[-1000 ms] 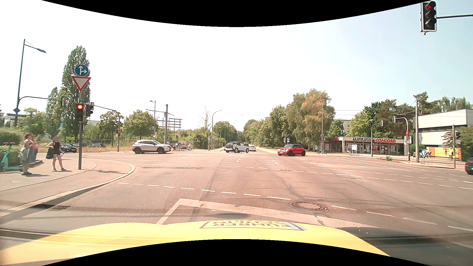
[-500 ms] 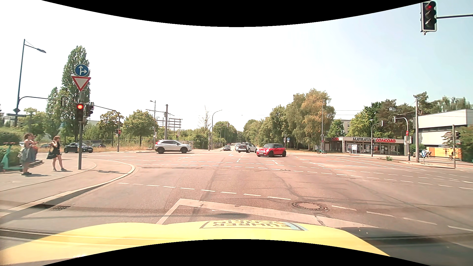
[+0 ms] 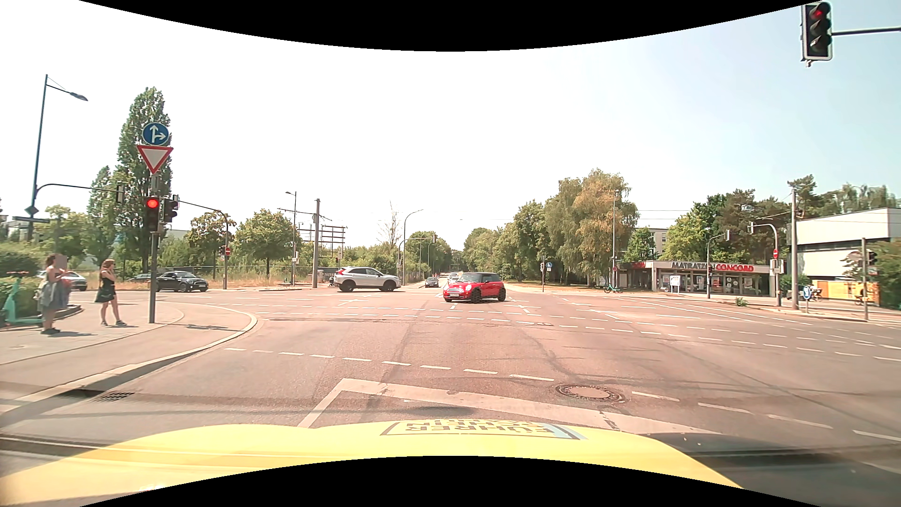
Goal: Follow the waypoints while adhering to traffic rules and regulations
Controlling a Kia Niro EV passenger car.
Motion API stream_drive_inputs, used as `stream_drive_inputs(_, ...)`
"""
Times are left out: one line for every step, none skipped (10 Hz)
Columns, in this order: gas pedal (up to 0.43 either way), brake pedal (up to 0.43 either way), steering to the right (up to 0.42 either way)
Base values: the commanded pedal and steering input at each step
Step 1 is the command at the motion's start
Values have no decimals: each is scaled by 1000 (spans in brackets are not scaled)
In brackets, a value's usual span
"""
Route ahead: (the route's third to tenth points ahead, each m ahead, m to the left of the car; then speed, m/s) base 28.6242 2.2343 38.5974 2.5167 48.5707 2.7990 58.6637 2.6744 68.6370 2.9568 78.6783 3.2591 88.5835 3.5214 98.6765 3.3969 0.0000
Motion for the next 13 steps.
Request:
stream_drive_inputs(0,189,42)
stream_drive_inputs(0,189,42)
stream_drive_inputs(0,189,42)
stream_drive_inputs(0,189,42)
stream_drive_inputs(0,189,42)
stream_drive_inputs(0,189,42)
stream_drive_inputs(0,189,42)
stream_drive_inputs(0,189,42)
stream_drive_inputs(0,189,42)
stream_drive_inputs(0,189,42)
stream_drive_inputs(0,189,42)
stream_drive_inputs(0,189,42)
stream_drive_inputs(0,189,42)
